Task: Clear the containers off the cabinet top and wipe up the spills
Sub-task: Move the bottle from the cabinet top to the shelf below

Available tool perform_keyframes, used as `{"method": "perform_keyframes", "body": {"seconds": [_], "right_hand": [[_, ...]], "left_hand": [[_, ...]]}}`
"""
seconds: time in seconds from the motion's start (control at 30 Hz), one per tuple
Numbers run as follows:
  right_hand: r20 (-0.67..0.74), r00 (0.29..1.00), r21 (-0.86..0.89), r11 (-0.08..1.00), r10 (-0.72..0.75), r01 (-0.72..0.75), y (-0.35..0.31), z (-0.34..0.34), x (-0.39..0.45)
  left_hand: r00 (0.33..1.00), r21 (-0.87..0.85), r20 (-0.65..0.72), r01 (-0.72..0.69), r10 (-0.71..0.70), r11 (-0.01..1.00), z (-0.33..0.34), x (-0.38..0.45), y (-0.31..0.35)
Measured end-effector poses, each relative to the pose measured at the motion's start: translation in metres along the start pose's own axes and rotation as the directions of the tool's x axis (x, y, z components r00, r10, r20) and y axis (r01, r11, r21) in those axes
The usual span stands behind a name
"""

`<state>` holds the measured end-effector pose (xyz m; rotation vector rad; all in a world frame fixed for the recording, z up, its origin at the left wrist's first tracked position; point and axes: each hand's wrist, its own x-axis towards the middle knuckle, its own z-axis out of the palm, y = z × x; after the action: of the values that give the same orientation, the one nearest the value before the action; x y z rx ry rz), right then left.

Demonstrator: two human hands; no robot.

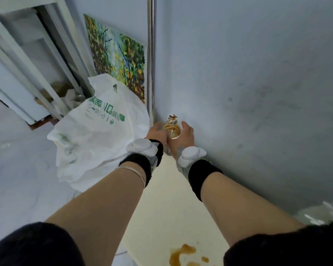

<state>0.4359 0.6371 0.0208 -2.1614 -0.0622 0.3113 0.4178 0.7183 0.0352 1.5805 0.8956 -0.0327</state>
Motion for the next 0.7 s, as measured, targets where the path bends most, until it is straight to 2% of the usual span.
{"method": "perform_keyframes", "body": {"seconds": [0.13,0.23,0.4,0.7], "right_hand": [[0.0,0.999,-0.028,0.999,0.043,-0.043,0.003,0.01,0.022],[0.013,0.996,-0.038,0.995,0.093,-0.092,0.005,0.017,0.036],[0.0,0.995,0.012,0.995,0.104,-0.104,0.017,0.03,0.047],[0.013,0.996,0.0,0.996,0.089,-0.089,0.013,0.009,0.016]], "left_hand": [[0.996,0.091,0.076,-0.042,0.035,0.995,0.0,0.021,0.004],[0.994,0.096,0.112,-0.028,0.017,0.995,0.001,0.037,0.0],[0.999,-0.1,-0.001,0.045,-0.045,0.994,0.009,0.048,-0.008],[0.998,-0.024,-0.034,0.043,-0.044,0.999,0.007,0.006,-0.002]]}}
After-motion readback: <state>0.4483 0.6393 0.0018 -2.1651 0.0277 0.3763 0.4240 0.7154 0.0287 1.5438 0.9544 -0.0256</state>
